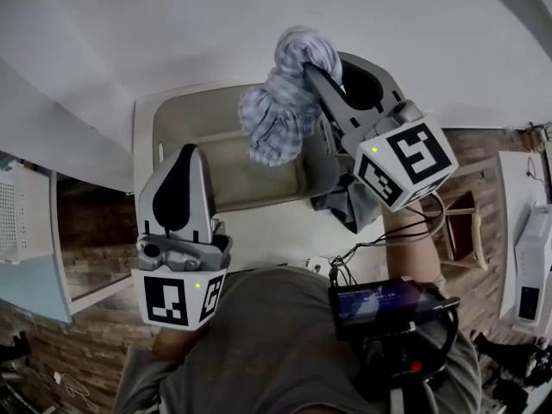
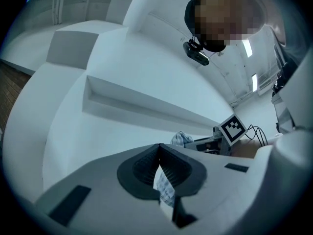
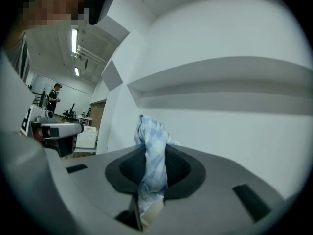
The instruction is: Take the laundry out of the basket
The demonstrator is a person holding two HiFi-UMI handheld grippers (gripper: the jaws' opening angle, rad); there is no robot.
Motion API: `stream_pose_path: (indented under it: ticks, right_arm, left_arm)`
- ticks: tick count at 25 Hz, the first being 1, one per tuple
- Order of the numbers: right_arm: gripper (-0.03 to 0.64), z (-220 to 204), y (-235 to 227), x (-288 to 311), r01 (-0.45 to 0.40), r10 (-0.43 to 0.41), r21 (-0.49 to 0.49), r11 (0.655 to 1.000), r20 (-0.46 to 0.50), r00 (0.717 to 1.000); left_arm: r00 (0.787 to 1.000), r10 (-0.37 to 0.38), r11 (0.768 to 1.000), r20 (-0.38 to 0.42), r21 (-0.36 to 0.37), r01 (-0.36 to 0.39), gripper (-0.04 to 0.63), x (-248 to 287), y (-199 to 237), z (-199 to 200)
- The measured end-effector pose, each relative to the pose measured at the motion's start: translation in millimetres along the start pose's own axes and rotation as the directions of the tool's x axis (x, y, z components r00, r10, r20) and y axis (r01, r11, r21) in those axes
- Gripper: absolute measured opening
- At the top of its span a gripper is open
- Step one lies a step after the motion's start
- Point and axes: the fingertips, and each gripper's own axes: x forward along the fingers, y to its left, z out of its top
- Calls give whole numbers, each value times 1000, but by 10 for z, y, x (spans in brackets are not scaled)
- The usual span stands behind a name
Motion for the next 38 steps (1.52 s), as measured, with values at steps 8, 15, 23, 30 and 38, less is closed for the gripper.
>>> stream_pose_path:
  ticks: [8, 15, 23, 30, 38]
  right_arm:
    - [83, 23, -518, -1014, 177, -177, -12, 984, -2, 984]
    - [83, -303, -761, -1774, 284, -282, 13, 959, -69, 957]
    - [83, -1039, -805, -1920, 297, -282, 56, 953, -193, 940]
    - [84, -1872, -532, -1475, 182, -151, 87, 979, -285, 947]
    - [86, -2556, -187, -1169, 93, -46, 106, 990, -384, 922]
  left_arm:
    - [985, -170, 985, 12, -43, 170, 8, 301, -751, -51]
    - [962, -273, 959, 10, -74, 273, 8, 426, -1321, -133]
    - [954, -298, 952, -27, -81, 295, 8, 524, -1542, -292]
    - [965, -255, 967, -63, -37, 253, 8, 541, -1402, -359]
    - [978, -179, 983, -107, 21, 182, 8, 448, -1107, -322]
